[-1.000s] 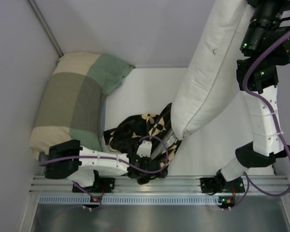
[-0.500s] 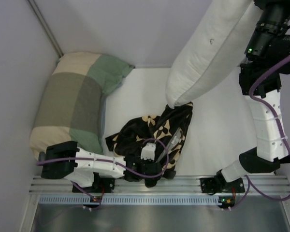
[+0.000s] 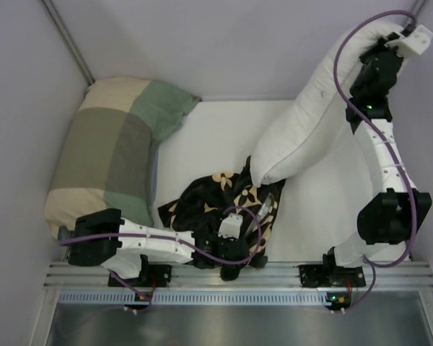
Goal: Remove the pillowcase from the pillow
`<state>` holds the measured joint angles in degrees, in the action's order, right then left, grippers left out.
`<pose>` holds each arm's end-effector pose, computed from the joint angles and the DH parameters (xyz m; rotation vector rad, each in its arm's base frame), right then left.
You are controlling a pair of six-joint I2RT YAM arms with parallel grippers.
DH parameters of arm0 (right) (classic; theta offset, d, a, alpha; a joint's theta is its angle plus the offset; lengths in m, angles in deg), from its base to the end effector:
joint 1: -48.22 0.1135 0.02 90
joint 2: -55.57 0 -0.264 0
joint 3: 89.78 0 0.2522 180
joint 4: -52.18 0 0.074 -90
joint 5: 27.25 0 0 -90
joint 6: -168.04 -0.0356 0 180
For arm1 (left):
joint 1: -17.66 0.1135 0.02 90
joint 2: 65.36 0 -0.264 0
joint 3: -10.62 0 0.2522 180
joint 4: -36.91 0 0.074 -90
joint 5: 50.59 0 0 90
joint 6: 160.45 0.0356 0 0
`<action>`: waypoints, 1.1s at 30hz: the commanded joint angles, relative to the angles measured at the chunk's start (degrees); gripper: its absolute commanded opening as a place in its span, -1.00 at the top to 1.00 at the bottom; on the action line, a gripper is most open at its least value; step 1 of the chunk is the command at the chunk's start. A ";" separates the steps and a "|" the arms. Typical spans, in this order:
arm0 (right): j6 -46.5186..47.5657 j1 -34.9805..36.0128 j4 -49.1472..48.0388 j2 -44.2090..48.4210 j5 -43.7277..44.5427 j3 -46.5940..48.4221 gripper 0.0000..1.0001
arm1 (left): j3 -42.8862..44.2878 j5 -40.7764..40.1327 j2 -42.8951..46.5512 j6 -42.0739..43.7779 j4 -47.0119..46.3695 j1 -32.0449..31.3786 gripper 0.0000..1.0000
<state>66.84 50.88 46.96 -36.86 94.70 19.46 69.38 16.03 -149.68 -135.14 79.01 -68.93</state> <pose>0.3697 -0.0017 0.4893 0.5719 1.1090 -0.1208 0.0297 -0.2606 0.1687 0.3941 2.6024 -0.3681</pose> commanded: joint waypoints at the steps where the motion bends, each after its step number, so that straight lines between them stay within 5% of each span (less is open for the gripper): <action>1: -7.87 -6.43 -4.57 12.25 0.48 -7.65 1.00 | 1.77 1.67 0.46 1.14 -0.12 0.01 1.00; 7: -10.15 -8.19 1.30 38.16 11.37 -33.89 1.00 | 1.59 2.54 2.22 0.61 -3.98 0.54 1.00; 12: -24.63 -8.19 18.34 61.19 11.92 -52.19 1.00 | 3.96 4.04 0.82 2.19 -4.52 0.45 1.00; 17: -35.71 -8.19 40.98 79.98 0.16 -61.46 1.00 | 2.13 5.18 4.59 1.93 -4.87 0.19 1.00; 20: -36.00 -8.11 49.35 90.29 -14.50 -65.06 1.00 | 0.37 5.45 8.45 2.89 -6.71 0.28 1.00; 22: -34.86 -8.11 52.98 97.03 -25.93 -66.03 0.60 | 0.53 5.18 10.30 3.60 -7.24 0.45 1.00; 23: -34.24 -8.19 54.82 98.12 -29.88 -65.69 0.22 | 1.06 5.10 10.66 4.21 -7.42 0.45 1.00; 24: -33.45 -8.19 59.54 98.48 -36.88 -63.60 -0.46 | 1.32 5.01 10.83 4.39 -7.51 0.45 1.00; 25: -32.49 -8.19 61.94 97.96 -40.17 -62.10 -0.64 | 1.59 4.92 10.92 4.48 -7.68 0.45 1.00; 28: -28.19 -8.72 74.20 92.96 -47.32 -54.48 -0.99 | 1.24 4.66 11.10 4.66 -9.52 0.45 1.00; 33: -23.07 -8.89 81.92 91.89 -60.72 -46.53 -0.99 | 0.89 3.60 10.75 4.22 -11.72 0.54 1.00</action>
<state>40.19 41.94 121.57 54.35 49.89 -31.69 69.90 19.72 -139.82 -131.60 73.05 -68.25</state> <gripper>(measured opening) 0.993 0.127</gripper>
